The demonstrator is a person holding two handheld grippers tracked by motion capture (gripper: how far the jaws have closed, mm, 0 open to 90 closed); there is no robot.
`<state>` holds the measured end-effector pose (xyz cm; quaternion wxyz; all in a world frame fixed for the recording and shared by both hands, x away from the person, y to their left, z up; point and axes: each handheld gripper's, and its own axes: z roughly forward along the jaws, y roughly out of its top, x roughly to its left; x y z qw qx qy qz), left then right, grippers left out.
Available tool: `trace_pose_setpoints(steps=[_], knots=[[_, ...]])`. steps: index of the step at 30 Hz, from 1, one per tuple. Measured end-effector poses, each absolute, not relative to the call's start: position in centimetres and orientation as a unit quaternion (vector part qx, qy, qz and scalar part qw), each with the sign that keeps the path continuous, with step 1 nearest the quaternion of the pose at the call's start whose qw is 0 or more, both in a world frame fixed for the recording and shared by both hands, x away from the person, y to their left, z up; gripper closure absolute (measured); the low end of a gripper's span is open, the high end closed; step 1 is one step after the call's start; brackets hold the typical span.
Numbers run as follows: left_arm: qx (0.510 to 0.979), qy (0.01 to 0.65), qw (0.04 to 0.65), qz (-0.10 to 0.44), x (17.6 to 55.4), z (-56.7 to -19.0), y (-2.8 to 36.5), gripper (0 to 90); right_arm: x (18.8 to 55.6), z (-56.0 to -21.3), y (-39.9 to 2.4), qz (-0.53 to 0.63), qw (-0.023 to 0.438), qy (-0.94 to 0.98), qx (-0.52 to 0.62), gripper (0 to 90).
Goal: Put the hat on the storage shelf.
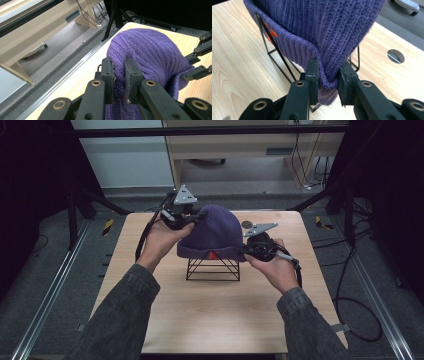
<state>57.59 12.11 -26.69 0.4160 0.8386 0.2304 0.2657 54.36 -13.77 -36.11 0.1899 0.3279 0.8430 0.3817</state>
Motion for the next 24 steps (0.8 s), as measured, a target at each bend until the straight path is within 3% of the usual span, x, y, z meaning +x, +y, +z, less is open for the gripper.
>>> trace_pose_setpoints(steps=[24], knots=[[0.842,0.238,0.415,0.248,57.3,-29.7,12.6,79.3,54.6,-38.9,-12.7,0.353,0.176,0.859,0.327,72.9]])
